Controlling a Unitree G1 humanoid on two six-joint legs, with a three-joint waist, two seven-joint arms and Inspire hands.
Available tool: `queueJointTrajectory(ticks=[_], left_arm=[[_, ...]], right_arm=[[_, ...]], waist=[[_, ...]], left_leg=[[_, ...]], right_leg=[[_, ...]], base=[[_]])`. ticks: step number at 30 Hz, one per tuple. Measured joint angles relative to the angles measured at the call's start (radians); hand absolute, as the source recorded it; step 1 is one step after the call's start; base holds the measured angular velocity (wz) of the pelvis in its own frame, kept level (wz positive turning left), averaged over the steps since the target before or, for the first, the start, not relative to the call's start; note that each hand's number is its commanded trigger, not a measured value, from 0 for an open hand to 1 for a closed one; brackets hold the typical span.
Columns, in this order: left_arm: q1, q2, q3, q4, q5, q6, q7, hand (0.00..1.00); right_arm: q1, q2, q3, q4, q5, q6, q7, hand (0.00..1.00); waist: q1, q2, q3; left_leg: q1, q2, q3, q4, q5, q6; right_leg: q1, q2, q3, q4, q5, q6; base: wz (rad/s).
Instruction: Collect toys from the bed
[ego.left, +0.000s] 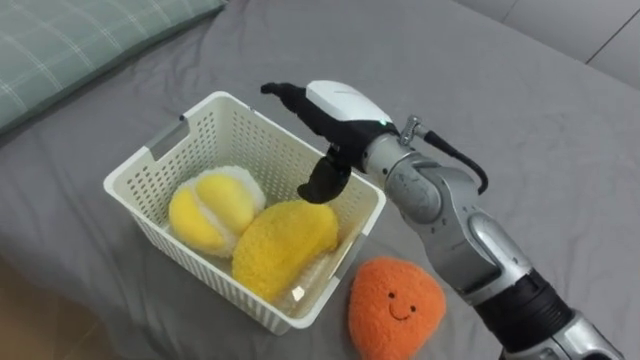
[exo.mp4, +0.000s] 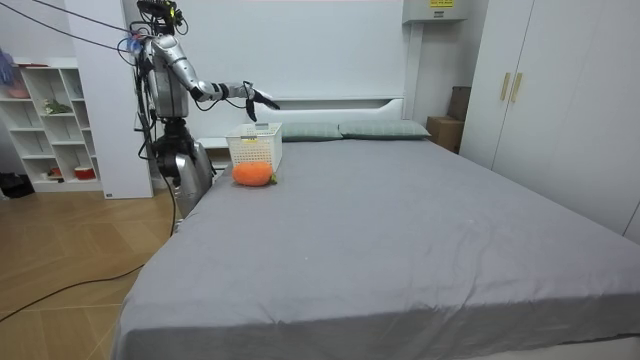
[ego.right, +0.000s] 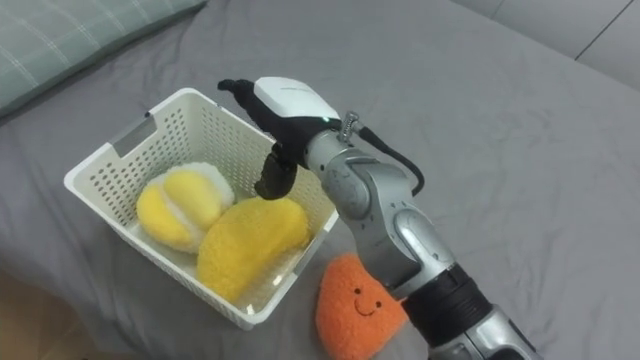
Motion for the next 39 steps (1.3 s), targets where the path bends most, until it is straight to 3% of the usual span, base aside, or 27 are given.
queueJointTrajectory(ticks=[6, 13, 17, 27, 39], left_arm=[[0.0, -0.017, 0.015, 0.0, 0.022, 0.0, 0.0, 0.0], [0.018, -0.02, 0.018, -0.013, 0.022, -0.003, 0.0, 0.0], [0.043, -0.025, 0.018, -0.023, 0.017, -0.004, 0.004, 0.0], [0.063, -0.052, 0.02, -0.031, 0.017, -0.022, 0.008, 0.0], [0.092, -0.057, 0.059, -0.039, 0.016, -0.044, 0.021, 0.0]], right_arm=[[0.061, -0.015, -0.081, 0.007, 0.064, -0.038, -0.055, 0.0], [0.136, -0.034, -0.157, 0.02, 0.116, -0.047, -0.104, 0.0], [0.165, -0.037, -0.203, 0.019, 0.192, -0.047, -0.146, 0.0], [0.328, -0.047, -0.285, 0.021, 0.345, -0.074, -0.213, 0.0], [0.397, -0.051, -0.325, 0.105, 0.366, -0.094, -0.237, 0.0]], waist=[[-0.021, 0.016, -0.0061], [-0.054, 0.031, -0.0146], [-0.074, 0.043, -0.0248], [-0.139, 0.056, -0.0275], [-0.182, 0.069, -0.0313]], left_leg=[[0.02, 0.001, 0.014, -0.002, 0.001, 0.001], [0.025, 0.002, 0.026, -0.002, 0.0, 0.002], [0.038, 0.004, 0.043, -0.003, 0.0, 0.002], [0.054, 0.005, 0.06, -0.001, -0.003, 0.005], [0.064, 0.014, 0.097, -0.003, -0.013, 0.004]], right_leg=[[0.01, 0.0, 0.006, 0.0, 0.0, 0.0], [0.013, 0.002, 0.031, 0.0, -0.001, 0.002], [0.02, 0.003, 0.049, 0.003, -0.001, 0.002], [0.035, 0.001, 0.063, 0.005, 0.0, 0.004], [0.031, 0.012, 0.098, 0.004, 0.002, 0.002]], base=[[-0.03], [-0.07], [-0.12], [-0.04], [-0.08]])
